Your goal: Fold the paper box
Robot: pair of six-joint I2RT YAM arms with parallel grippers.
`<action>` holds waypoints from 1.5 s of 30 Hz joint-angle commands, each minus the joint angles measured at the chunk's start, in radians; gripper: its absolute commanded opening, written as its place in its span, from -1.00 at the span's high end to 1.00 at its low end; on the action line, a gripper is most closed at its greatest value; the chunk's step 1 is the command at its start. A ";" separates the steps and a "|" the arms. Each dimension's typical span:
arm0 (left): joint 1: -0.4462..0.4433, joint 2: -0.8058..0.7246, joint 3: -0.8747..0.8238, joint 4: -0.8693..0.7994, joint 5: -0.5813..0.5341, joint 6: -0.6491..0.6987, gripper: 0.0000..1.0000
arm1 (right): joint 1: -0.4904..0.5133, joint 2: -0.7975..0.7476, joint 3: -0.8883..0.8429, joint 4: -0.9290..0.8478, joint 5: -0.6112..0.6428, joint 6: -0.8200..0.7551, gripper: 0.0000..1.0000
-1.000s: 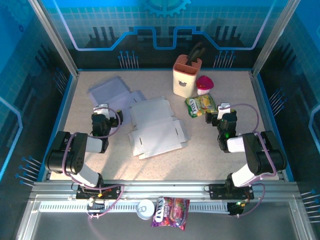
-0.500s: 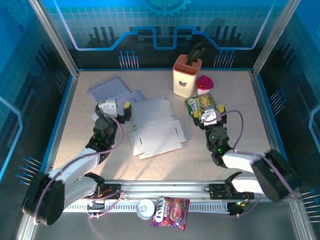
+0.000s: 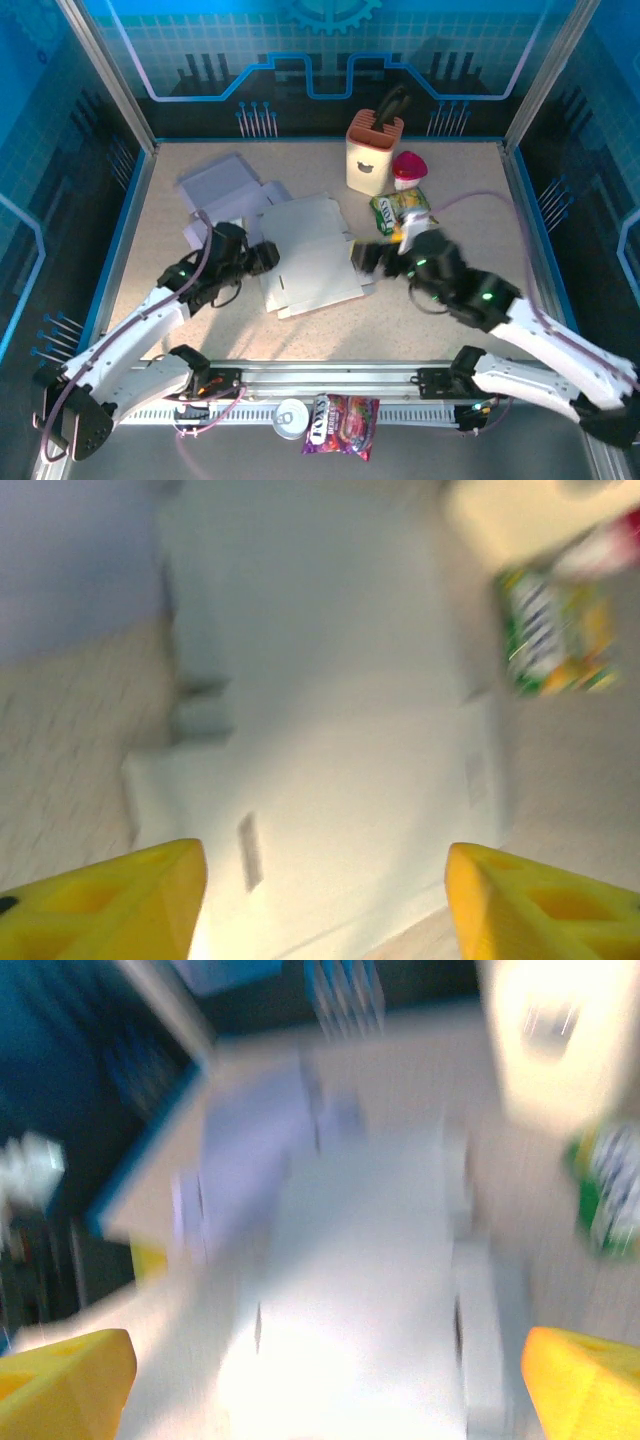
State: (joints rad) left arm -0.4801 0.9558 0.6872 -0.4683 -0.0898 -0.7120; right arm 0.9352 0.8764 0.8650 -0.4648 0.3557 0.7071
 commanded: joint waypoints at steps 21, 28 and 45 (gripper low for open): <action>0.227 0.457 0.073 0.263 0.199 0.126 -0.02 | 0.199 0.060 -0.420 0.381 0.017 0.783 -0.30; 0.227 0.524 0.067 0.315 0.230 0.151 -0.05 | 0.229 0.210 -0.431 0.548 0.037 0.929 -0.33; 0.163 0.528 0.000 0.392 0.234 0.111 -0.02 | 0.151 0.535 -0.518 1.011 -0.043 1.052 -0.17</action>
State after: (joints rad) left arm -0.3054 1.4769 0.7036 -0.0963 0.1394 -0.5961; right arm 1.0996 1.3880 0.3645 0.4000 0.3313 1.7214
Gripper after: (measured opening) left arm 0.515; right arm 0.590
